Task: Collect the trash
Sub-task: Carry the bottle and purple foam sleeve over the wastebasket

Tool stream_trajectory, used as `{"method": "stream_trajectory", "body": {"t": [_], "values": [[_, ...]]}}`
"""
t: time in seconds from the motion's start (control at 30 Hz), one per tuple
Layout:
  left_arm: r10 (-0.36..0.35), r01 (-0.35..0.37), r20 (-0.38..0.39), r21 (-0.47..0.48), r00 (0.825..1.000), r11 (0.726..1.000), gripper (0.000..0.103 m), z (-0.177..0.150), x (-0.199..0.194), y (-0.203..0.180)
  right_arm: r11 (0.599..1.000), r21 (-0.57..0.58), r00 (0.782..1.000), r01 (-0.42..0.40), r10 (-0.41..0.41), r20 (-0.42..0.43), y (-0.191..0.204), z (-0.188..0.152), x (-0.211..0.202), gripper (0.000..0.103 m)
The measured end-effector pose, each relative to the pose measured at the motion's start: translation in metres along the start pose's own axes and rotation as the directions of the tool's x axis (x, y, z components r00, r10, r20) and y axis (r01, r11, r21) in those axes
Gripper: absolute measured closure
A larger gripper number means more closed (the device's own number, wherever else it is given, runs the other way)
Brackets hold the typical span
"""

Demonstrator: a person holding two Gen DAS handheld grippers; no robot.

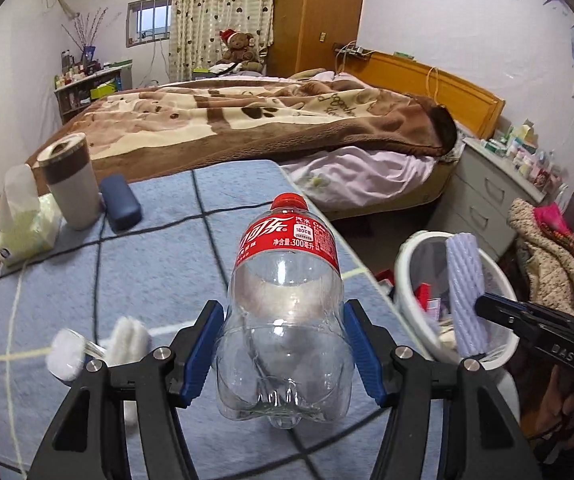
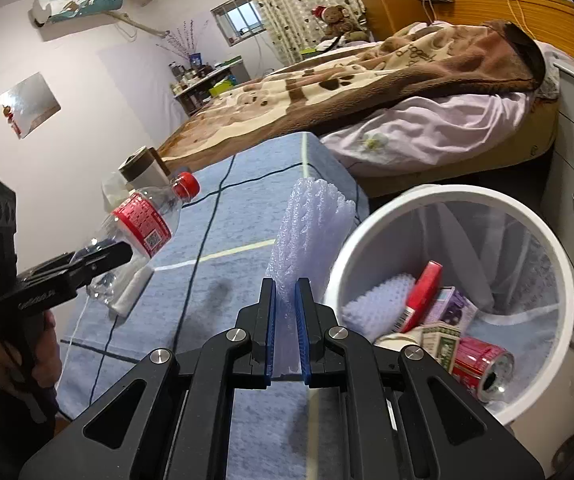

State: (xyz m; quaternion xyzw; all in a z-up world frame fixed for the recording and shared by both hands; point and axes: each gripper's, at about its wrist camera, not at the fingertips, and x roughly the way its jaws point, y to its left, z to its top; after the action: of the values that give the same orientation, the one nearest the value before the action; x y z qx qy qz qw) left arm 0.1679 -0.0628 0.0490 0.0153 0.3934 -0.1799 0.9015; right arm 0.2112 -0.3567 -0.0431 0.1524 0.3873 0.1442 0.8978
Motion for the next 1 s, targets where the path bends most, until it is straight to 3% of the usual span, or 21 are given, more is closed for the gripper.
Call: {"method": "stream_trajectory", "body": {"t": [0.43,1.0], "values": [[-0.098,0.099,-0.017,0.021,0.995,0.995,0.042,-0.011,0.014,-0.053,0.995,0.069,0.997,0.069,-0.071,0.024,-0.041,-0.007,-0.023,0.093],[-0.221,0.230,-0.089,0.101,0.971,0.968,0.042,-0.012,0.060,-0.131,0.976,0.157,0.989,0.149,-0.151,0.002,-0.090,-0.016,-0.036,0.093]]}}
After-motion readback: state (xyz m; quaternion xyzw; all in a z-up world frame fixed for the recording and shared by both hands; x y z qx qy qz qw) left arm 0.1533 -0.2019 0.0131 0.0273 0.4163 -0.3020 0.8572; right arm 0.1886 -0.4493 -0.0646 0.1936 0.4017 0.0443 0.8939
